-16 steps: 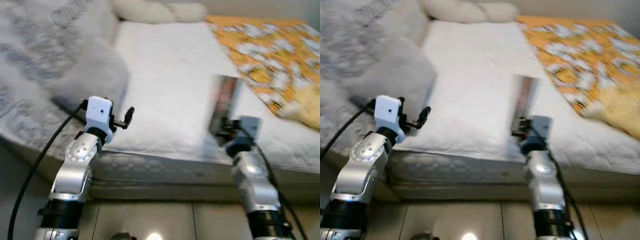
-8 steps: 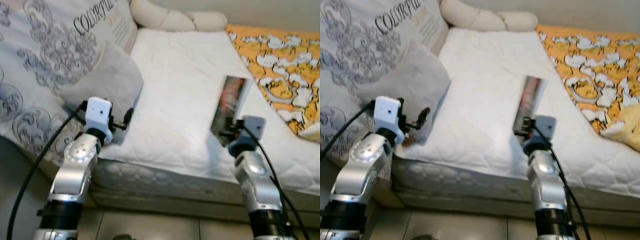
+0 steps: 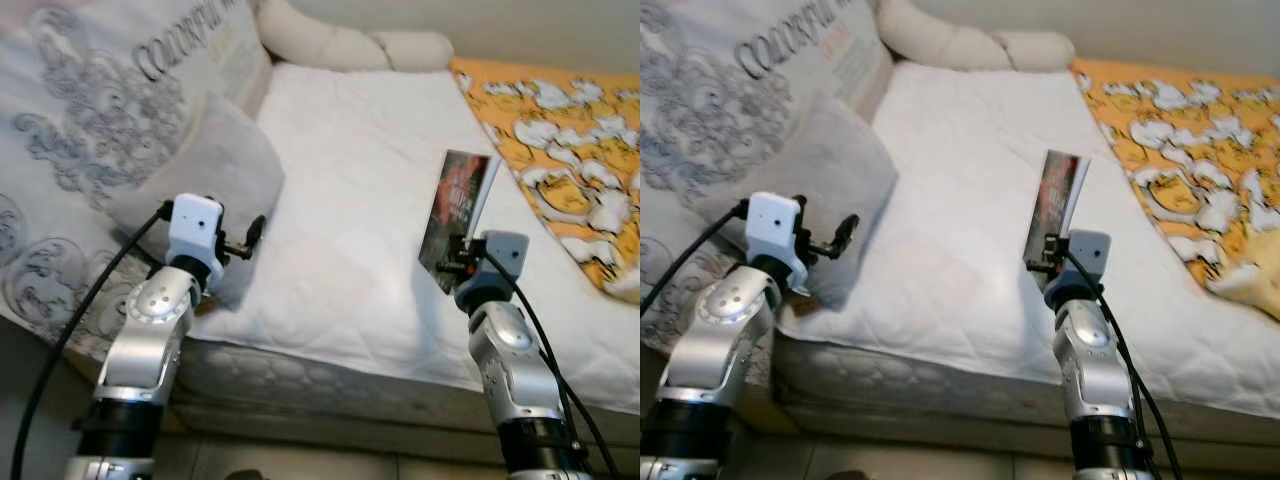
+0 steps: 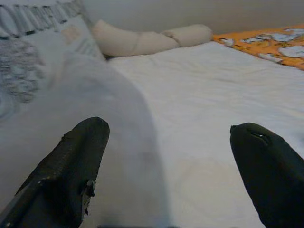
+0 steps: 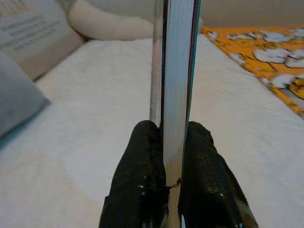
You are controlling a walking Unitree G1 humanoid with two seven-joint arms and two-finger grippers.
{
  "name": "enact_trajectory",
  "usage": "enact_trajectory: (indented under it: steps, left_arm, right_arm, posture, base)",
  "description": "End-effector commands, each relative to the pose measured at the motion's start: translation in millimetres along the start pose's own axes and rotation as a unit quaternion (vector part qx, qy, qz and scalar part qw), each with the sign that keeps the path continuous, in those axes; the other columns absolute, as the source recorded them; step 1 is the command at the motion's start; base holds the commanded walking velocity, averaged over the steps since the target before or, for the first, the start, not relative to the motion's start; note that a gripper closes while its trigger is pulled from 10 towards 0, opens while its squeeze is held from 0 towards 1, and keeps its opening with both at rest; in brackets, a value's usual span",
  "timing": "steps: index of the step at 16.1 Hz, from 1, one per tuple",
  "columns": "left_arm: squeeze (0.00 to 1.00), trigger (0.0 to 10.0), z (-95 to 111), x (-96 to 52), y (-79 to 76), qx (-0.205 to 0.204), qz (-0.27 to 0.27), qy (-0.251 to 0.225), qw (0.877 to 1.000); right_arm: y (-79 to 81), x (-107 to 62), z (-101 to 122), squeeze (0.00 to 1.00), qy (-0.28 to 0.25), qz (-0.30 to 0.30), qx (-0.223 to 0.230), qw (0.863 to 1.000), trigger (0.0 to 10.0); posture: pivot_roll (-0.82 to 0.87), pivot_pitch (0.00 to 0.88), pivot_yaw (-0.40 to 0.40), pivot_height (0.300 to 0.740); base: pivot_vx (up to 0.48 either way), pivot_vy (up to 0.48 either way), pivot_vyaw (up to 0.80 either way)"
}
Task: Clean up the room
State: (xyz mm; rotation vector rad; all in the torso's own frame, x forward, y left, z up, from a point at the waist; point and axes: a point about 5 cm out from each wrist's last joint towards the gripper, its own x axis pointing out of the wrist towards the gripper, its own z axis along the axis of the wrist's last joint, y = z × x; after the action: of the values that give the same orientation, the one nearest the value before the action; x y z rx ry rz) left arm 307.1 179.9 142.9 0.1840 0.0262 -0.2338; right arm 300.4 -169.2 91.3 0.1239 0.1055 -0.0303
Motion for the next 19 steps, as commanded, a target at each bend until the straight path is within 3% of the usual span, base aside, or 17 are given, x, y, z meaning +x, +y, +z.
enact_trajectory:
  steps: [1,4,7,19]
  left_arm:
    - [0.51,10.0,2.5,0.2,1.9,0.001,0.001,-0.005,1.000]
    - [0.51,10.0,2.1,-0.1,2.1,0.001,0.001,-0.004,1.000]
    - [0.51,10.0,1.7,-0.1,1.7,0.001,0.000,-0.004,1.000]
    - [0.49,10.0,4.6,-0.6,2.1,0.011,-0.007,-0.010,1.000]
  right_arm:
    - [12.9,3.1,10.8,0.00,-0.024,0.027,-0.004,0.999,10.0]
    - [14.6,2.9,10.2,0.00,-0.021,0.036,-0.014,0.999,10.0]
    - [16.1,2.9,7.3,0.00,-0.013,0.040,-0.020,0.999,10.0]
    - [16.4,2.3,6.3,0.00,-0.006,0.053,0.001,0.999,10.0]
  posture:
    - [0.04,0.000,-0.035,0.740]
    - [0.04,0.000,-0.035,0.740]
    - [0.04,0.000,-0.035,0.740]
    - [0.05,0.000,-0.035,0.740]
  base:
    - [0.337,0.000,0.00]
    - [0.336,0.000,0.00]
    - [0.335,0.000,0.73]
    - [0.307,0.000,0.00]
